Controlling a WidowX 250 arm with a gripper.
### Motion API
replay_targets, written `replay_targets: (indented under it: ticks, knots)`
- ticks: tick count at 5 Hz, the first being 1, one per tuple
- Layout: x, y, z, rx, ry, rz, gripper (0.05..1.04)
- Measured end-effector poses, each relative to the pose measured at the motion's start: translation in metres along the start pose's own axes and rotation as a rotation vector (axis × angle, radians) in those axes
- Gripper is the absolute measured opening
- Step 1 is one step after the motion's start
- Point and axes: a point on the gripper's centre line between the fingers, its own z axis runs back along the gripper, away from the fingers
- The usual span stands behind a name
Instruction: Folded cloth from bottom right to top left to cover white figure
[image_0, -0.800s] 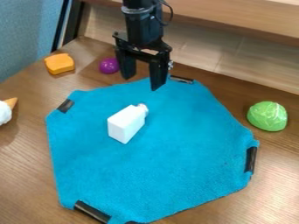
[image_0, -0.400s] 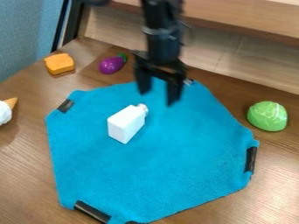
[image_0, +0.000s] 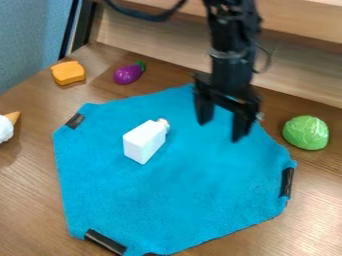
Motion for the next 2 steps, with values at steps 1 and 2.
replay_targets:
  ticks: [1,2]
  knots:
    - [0.002,-0.032,-0.007,-0.028,-0.017,0.036,1.000]
    - [0.003,-0.042,-0.016,-0.037,-0.013,0.103,1.000]
